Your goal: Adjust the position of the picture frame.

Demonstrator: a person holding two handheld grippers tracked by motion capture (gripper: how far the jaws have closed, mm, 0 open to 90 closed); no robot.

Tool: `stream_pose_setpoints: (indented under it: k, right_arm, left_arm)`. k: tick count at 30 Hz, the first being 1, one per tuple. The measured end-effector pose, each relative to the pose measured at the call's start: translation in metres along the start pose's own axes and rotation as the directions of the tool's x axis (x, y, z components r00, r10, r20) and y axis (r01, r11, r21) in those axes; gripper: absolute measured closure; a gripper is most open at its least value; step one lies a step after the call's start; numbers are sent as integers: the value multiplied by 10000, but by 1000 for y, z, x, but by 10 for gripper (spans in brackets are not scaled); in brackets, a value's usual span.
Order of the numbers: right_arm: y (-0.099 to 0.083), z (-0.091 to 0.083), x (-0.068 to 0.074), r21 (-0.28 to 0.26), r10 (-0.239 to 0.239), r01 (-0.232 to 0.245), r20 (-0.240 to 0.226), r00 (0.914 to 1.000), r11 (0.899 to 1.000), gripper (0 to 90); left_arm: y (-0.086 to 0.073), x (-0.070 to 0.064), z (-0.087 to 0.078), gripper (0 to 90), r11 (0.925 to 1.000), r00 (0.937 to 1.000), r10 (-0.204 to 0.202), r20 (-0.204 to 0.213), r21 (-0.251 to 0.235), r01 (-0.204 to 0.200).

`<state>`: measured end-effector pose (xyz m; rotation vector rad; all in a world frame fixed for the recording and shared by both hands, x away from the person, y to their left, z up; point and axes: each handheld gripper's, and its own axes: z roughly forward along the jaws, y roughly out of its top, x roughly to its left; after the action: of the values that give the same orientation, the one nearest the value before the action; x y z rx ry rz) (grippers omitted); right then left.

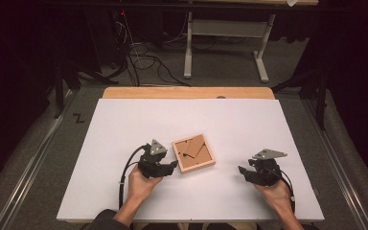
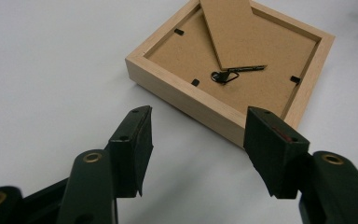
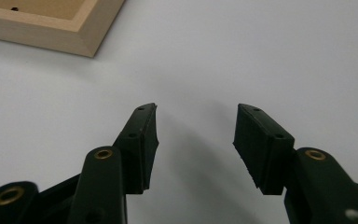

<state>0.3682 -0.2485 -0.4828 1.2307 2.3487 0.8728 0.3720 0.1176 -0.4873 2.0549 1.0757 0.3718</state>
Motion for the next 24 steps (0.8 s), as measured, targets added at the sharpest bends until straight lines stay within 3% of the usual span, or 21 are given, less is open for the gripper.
stream_pose_setpoints:
  k: [7,11,20,24]
  right_arm:
    - [2,0,3,-25,-167,167,-115,9998,9999,511]
    - [4,-1,4,-84,-26,26,-73,10000,10000,510]
    - [11,-4,4,-62,35,-36,-191,9998,10000,519]
    - [16,-1,6,8,-10,10,-248,9997,10000,528]
  left_arm:
    - [1,-1,0,430,9997,9997,-232,118,0,232]
    - [2,-1,-1,428,9995,9996,-296,16,72,296]
    - [5,0,0,419,9982,9980,-602,212,45,601]
    - [5,-2,2,398,9994,9994,-333,29,41,332]
